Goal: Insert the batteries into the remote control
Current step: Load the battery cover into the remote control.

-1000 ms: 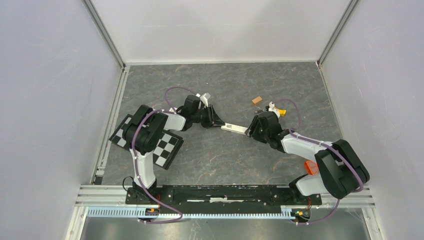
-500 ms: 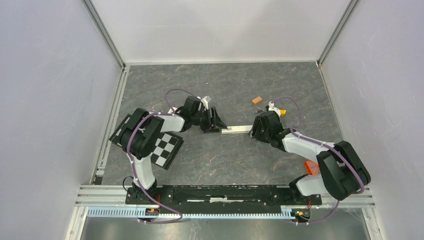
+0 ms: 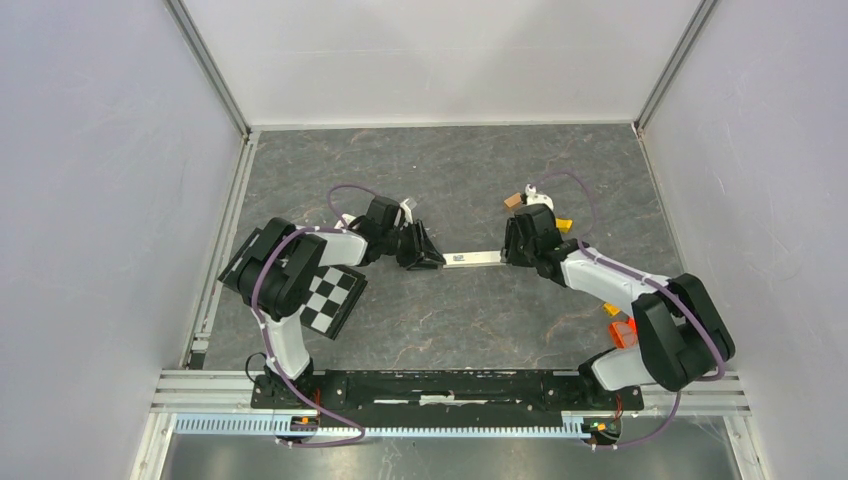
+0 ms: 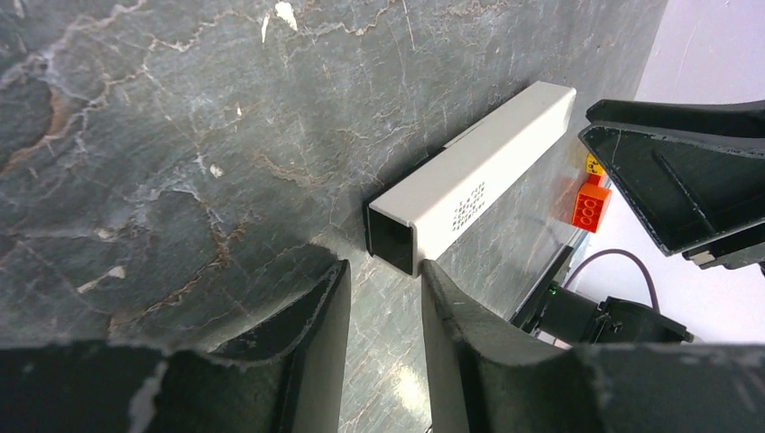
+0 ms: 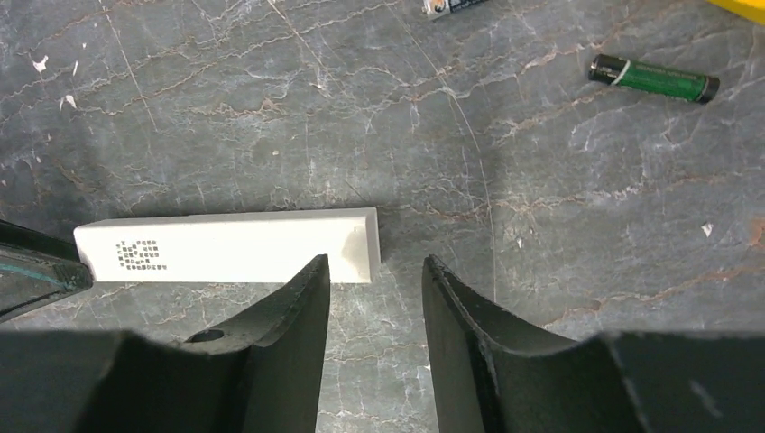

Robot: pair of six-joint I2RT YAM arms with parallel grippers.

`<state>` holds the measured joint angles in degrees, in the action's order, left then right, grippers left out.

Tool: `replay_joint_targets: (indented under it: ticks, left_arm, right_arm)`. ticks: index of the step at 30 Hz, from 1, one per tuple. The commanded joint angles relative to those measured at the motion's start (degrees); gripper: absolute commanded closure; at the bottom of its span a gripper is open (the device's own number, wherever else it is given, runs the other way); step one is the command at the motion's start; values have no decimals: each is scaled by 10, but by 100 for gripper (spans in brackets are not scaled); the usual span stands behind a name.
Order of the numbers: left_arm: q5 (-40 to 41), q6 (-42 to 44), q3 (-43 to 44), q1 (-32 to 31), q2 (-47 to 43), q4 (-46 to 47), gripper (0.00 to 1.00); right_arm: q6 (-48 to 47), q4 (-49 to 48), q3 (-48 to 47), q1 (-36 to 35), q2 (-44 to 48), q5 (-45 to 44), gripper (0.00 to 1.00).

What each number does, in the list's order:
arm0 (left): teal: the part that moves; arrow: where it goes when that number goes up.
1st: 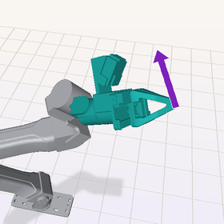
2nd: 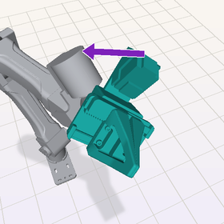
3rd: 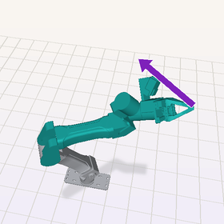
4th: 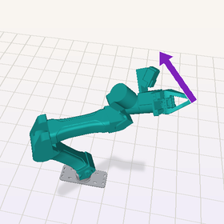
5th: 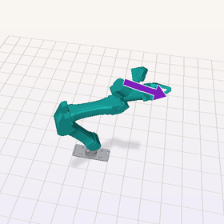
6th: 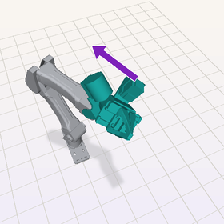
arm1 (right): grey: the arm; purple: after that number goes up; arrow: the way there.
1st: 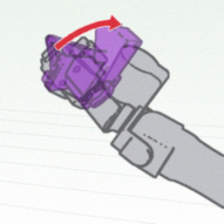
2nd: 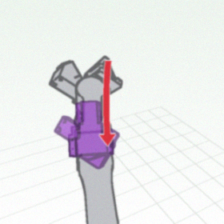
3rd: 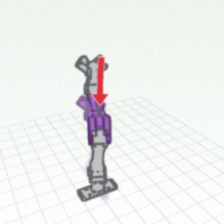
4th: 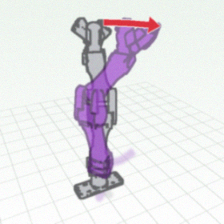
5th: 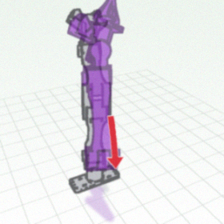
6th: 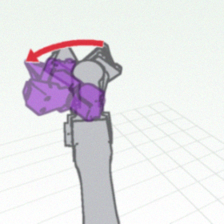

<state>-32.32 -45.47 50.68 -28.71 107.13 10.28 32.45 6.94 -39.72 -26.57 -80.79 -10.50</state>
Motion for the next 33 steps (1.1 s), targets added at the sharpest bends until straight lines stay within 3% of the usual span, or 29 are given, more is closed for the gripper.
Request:
replay_joint_targets:
  ticks: [1, 17, 27, 33]
  left_arm:
    - [19, -8, -8, -2, 2, -35, 60]
    - [22, -3, 29, -3, 16, -49, 60]
    - [0, -21, 26, -3, 25, -23, 74]
    - [-13, -31, 25, -2, 32, -4, 84]
  right_arm:
    - [-35, -8, -31, 2, -21, 7, 54]
    - [-18, -14, -41, 2, -64, 44, 76]
    - [34, -21, -24, 1, -75, 104, 81]
    - [92, -49, 7, 0, -83, 189, 84]
